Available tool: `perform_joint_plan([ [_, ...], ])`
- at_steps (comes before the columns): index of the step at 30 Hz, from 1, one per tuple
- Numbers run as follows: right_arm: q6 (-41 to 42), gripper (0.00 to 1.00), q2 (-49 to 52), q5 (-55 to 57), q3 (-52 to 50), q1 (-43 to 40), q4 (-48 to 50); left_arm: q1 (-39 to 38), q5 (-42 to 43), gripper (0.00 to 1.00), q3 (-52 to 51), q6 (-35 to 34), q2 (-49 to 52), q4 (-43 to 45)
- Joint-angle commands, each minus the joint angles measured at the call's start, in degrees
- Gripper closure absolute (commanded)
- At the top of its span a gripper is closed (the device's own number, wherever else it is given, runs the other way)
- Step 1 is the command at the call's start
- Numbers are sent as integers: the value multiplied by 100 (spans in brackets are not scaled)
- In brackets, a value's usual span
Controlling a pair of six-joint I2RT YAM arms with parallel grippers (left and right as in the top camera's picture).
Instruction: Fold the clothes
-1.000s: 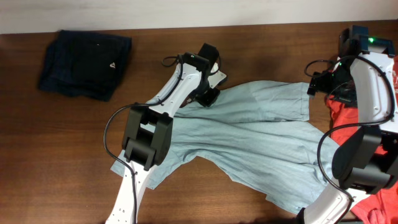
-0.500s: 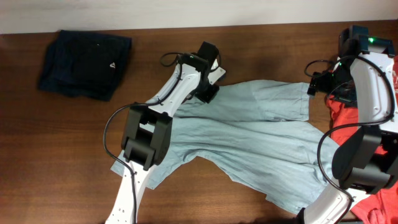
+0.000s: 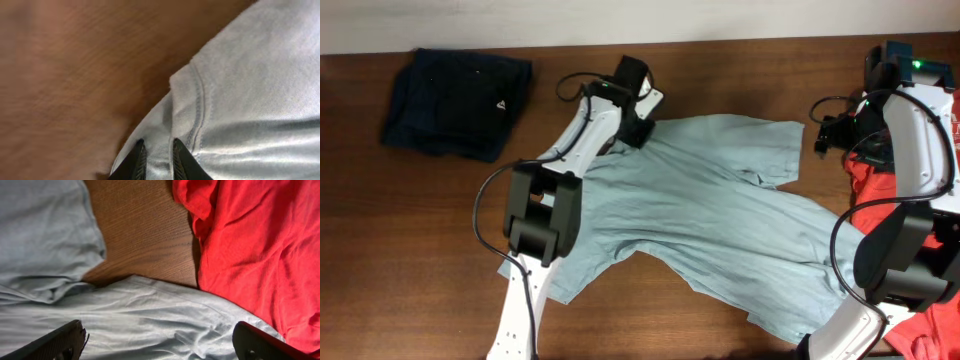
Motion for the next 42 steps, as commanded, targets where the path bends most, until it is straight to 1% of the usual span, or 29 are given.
perform_joint_plan([
  [1, 70, 1, -219, 50, 92, -15, 2, 343, -468, 81, -107, -319, 404, 94],
  [9, 70, 1, -219, 50, 92, -15, 2, 1113, -511, 81, -107, -791, 404, 310],
  [16, 70, 2, -219, 50, 92, -15, 2, 1698, -514, 81, -101, -844, 404, 330],
  [19, 70, 1, -219, 50, 92, -15, 2, 1888, -507, 81, -83, -1021, 404, 330],
  [20, 70, 1, -219, 48, 92, -15, 2, 1950, -483, 85, -55, -1075, 404, 328],
  [21, 70, 2, -219, 50, 92, -15, 2, 2000, -424, 86, -4, -1073, 404, 330],
  [23, 70, 1, -219, 50, 92, -15, 2, 2059, -424, 89, 170, -1073, 398, 302],
  [26, 70, 1, -219, 50, 92, -15, 2, 2085, -422, 89, 651, -1075, 372, 59],
  [30, 70, 1, -219, 50, 92, -15, 2, 2002, -422, 87, 1716, -1075, 337, -748],
  [33, 70, 1, -219, 50, 92, -15, 2, 1915, -424, 64, 2573, -1075, 337, -1408],
  [34, 70, 1, -219, 50, 92, -15, 2, 1886, -417, 61, 2870, -1093, 334, -1644],
  [36, 70, 1, -219, 48, 92, -15, 2, 1832, -227, 50, 3401, -1117, 332, -2046],
  [38, 70, 1, -219, 50, 92, -15, 2, 1762, 319, 48, 3906, -1115, 332, -2347],
  [39, 70, 1, -219, 50, 92, -15, 2, 1722, 612, 49, 4074, -1113, 332, -2402],
  [40, 70, 1, -219, 50, 92, -15, 2, 1663, 920, 54, 4216, -1108, 332, -2422],
  [41, 70, 1, -219, 50, 92, -15, 2, 1596, 1154, 63, 4325, -1108, 332, -2413],
  [42, 70, 1, -219, 50, 92, -15, 2, 1513, 1285, 75, 4391, -1093, 332, -2374],
])
